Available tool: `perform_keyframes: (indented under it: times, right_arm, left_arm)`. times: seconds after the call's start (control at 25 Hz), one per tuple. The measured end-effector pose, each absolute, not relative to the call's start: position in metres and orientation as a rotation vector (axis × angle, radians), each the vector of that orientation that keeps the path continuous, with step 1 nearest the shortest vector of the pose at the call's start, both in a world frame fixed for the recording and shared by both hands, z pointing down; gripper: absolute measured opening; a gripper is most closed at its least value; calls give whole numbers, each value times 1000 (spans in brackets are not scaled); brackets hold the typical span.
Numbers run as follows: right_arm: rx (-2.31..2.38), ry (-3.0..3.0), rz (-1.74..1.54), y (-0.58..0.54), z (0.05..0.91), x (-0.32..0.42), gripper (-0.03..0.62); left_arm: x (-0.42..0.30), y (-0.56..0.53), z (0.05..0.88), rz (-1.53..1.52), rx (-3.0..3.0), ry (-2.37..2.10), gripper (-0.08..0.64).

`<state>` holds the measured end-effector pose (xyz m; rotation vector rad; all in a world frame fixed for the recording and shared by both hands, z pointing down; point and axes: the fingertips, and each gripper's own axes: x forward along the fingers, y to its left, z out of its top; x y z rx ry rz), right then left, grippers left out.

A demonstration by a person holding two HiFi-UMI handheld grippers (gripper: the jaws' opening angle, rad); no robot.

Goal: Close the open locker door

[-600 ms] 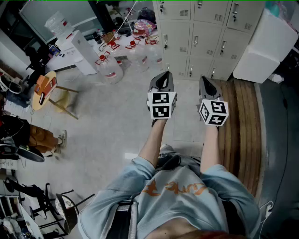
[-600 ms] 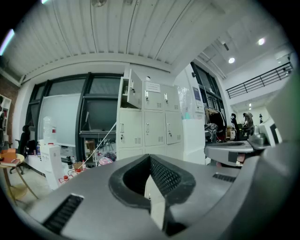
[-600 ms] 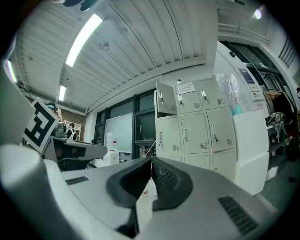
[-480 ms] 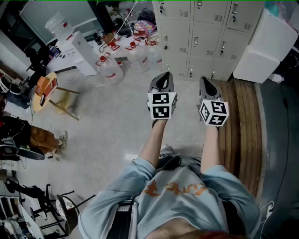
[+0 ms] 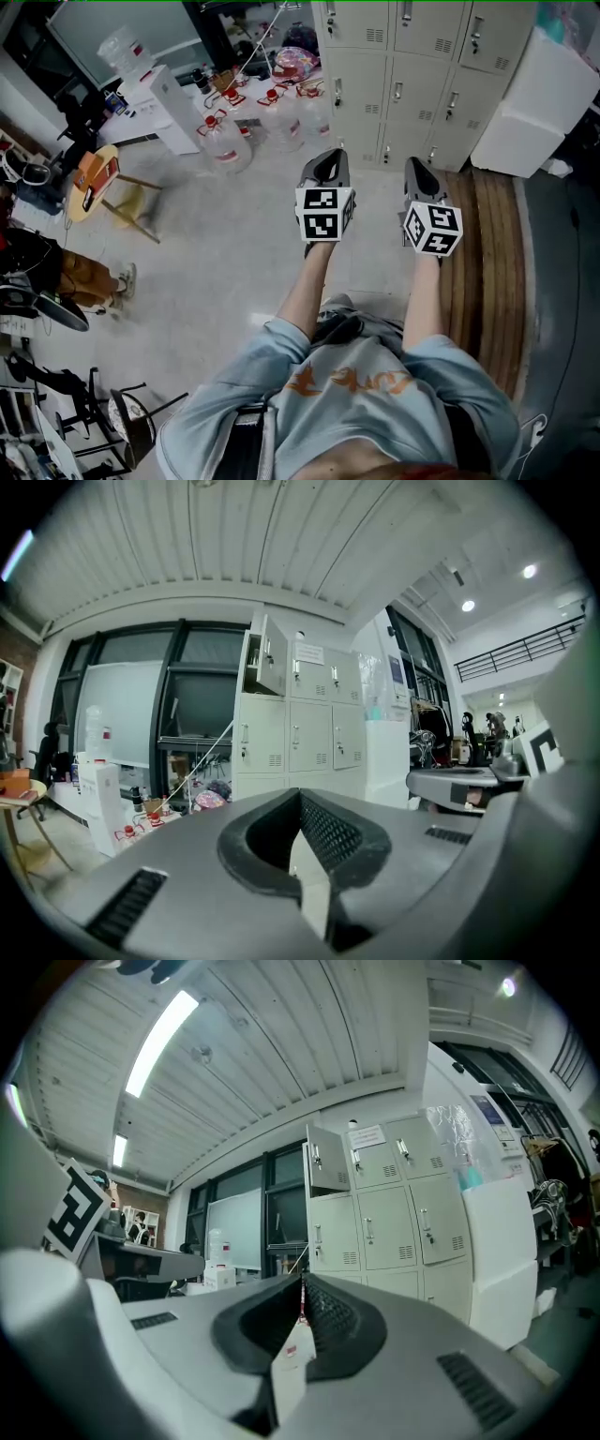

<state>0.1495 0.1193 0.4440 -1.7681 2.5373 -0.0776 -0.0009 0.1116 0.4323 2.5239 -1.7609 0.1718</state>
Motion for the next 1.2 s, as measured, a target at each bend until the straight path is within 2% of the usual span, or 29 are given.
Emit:
perform_keyframes:
  times: [0.52, 0.76, 1.2]
  right_arm:
    - [-1697, 2581, -63, 86, 446, 129, 31]
    - [-1702, 2560, -56, 44, 445, 133, 31]
    - [-1628, 2575, -78, -45, 440, 98, 31]
  left_arm:
    - [-32, 77, 436, 177, 2471, -1872, 21]
    - [-19, 35, 423, 122, 2530, -1811, 21]
    - [-19, -60, 399, 56, 2568, -1691, 21]
